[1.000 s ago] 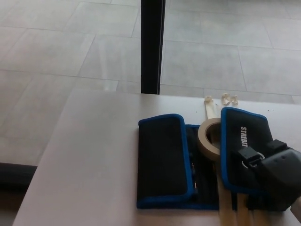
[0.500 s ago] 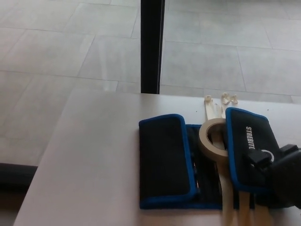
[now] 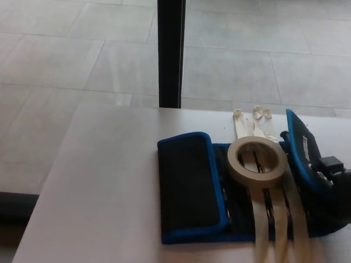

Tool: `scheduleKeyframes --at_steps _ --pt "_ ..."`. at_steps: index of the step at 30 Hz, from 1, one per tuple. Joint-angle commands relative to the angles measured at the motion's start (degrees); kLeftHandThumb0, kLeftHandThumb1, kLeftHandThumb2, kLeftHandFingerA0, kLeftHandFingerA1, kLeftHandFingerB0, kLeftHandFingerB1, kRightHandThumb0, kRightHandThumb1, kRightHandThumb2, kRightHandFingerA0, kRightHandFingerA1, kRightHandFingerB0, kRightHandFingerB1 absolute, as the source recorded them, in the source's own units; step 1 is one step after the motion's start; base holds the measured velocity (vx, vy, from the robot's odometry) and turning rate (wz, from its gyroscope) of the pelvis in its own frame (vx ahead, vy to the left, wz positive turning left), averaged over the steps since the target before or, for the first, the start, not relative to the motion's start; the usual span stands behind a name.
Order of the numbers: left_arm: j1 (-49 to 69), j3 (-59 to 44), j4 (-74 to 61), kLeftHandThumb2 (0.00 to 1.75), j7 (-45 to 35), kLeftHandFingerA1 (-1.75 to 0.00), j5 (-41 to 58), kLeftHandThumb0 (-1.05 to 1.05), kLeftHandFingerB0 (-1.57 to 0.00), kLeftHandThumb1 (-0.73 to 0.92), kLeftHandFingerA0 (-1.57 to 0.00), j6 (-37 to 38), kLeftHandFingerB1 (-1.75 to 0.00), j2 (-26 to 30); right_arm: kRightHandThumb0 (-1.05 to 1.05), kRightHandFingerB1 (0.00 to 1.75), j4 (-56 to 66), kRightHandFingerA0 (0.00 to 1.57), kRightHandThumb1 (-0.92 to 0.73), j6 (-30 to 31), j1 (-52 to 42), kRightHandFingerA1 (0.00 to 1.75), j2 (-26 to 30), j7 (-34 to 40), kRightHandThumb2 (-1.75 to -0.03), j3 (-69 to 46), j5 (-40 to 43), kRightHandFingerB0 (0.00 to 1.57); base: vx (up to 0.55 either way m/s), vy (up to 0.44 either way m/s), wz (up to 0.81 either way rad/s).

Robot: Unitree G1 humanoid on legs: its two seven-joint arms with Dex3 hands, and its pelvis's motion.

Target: The robot uses its right hand to open a black folded toolkit cover kept in the middle of the desk

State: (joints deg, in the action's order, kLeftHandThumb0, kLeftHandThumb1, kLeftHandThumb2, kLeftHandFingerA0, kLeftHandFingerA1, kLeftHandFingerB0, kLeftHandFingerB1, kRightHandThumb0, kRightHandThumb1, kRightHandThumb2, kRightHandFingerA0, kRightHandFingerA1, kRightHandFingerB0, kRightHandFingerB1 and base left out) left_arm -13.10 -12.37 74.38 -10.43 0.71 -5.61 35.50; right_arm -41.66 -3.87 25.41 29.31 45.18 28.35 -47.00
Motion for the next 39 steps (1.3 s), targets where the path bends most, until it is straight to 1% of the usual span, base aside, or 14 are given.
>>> scheduleKeyframes --at_steps 1,15,16,17,21,25,26,27,29,30,31,34,38,39 --pt "0.4 -0.4 0.0 1.33 -0.6 -1.02 0.1 -0.96 -0.32 0.24 -0.51 0.2 -0.93 1.7 -0.25 0.7 0.1 0.92 -0.66 4.1 -1.8 1.55 -7.2 -5.8 -0.72 -28.3 30.1 0.98 0.0 0.0 0.0" --pt "0.5 -0.3 0.0 1.36 -1.0 -1.04 0.0 -1.04 -0.35 0.26 -0.51 0.6 -0.96 1.9 -0.26 0.82 3.0 1.1 -0.5 8.9 -9.5 1.31 -12.2 -15.7 -0.83 -54.8 52.2 0.96 0.0 0.0 0.0" --pt "0.3 -0.9 0.0 1.3 -0.4 -0.92 0.6 -1.04 -0.2 0.12 -0.26 0.0 -0.89 1.8 -0.25 0.77 2.6 1.07 -0.51 10.7 -9.0 1.25 -12.5 -13.8 -0.79 -56.4 52.2 0.94 0.0 0.0 0.0" --pt "0.3 -0.9 0.0 1.33 -0.4 -1.04 0.5 -1.01 -0.44 0.16 -0.45 0.0 -1.04 1.8 -0.23 0.8 2.4 1.07 -0.52 10.0 -8.2 1.29 -13.5 -13.3 -0.77 -59.9 55.9 0.9 0.0 0.0 0.0" --pt "0.4 -1.5 0.0 1.34 -0.8 -1.04 1.2 -0.98 -0.4 0.15 -0.45 -0.1 -1.03 1.7 -0.33 0.83 2.4 1.09 -0.57 13.0 -8.9 1.37 -13.7 -13.2 -0.7 -65.9 59.5 0.87 0.0 0.0 0.0" --pt "0.5 -0.8 0.1 1.34 -0.5 -1.03 0.5 -0.98 -0.41 0.15 -0.43 0.2 -1.02 1.4 -0.35 0.88 3.4 1.2 -0.51 17.3 -11.3 1.27 -13.8 -15.0 -1.02 -73.0 64.7 0.81 0.0 0.0 0.0" --pt "0.5 -1.2 0.2 1.36 -0.3 -1.03 0.8 -0.95 -0.41 0.13 -0.42 0.1 -1.03 1.4 -0.29 0.87 3.5 0.97 -0.59 18.6 -12.2 1.43 -13.2 -17.3 -0.78 -73.0 64.6 0.8 0.0 0.0 0.0" --pt "0.6 -0.9 0.1 1.34 -0.3 -1.02 0.6 -0.98 -0.43 0.14 -0.41 0.4 -1.03 1.4 -0.34 0.69 3.7 0.93 -0.72 19.0 -14.3 1.1 -12.4 -18.3 -0.6 -69.4 59.1 0.84 0.0 0.0 0.0" --pt "0.5 -0.3 0.0 1.37 0.3 -1.02 0.0 -0.95 -0.46 0.14 -0.43 0.3 -1.03 1.4 -0.37 0.47 4.4 0.66 -0.87 24.3 -13.2 0.67 -11.8 -19.5 -0.66 -72.4 61.2 0.4 0.0 0.0 0.0" --pt "0.7 -0.1 0.0 1.32 -0.3 -0.98 -0.2 -0.94 -0.44 0.16 -0.45 1.0 -0.97 1.3 -0.52 0.48 4.7 0.46 -0.92 24.7 -13.0 1.17 -12.4 -19.1 -0.73 -74.6 63.6 0.27 0.0 0.0 0.0" --pt "0.8 -0.5 -0.1 1.43 -0.7 -1.07 0.3 -0.9 -0.42 0.1 -0.39 1.0 -1.08 1.3 -0.67 0.4 7.2 0.31 -0.91 27.5 -13.3 0.93 -12.6 -19.7 -0.72 -75.7 64.3 0.09 0.0 0.0 0.0" --pt "1.0 -0.8 0.0 1.42 -0.3 -1.09 0.5 -0.91 -0.43 0.09 -0.44 0.7 -1.08 1.1 -0.81 0.0 9.9 0.28 -0.79 28.4 -15.0 0.59 -13.1 -22.1 -0.91 -76.2 64.1 0.0 0.0 0.0 0.0" --pt "1.3 -0.8 0.0 1.36 0.1 -1.04 0.5 -0.92 -0.49 0.12 -0.51 0.4 -1.01 1.3 -0.92 0.13 10.6 0.38 -0.83 28.6 -15.4 0.81 -12.7 -23.0 -1.14 -76.0 61.5 0.0 0.0 0.0 0.0" --pt "1.4 -0.7 0.0 1.43 0.9 -1.08 0.3 -0.89 -0.49 0.07 -0.47 0.6 -1.08 1.2 -0.84 0.16 11.1 0.41 -0.92 28.9 -15.6 1.25 -12.5 -23.1 -0.7 -76.2 61.0 0.0 0.0 0.0 0.0"
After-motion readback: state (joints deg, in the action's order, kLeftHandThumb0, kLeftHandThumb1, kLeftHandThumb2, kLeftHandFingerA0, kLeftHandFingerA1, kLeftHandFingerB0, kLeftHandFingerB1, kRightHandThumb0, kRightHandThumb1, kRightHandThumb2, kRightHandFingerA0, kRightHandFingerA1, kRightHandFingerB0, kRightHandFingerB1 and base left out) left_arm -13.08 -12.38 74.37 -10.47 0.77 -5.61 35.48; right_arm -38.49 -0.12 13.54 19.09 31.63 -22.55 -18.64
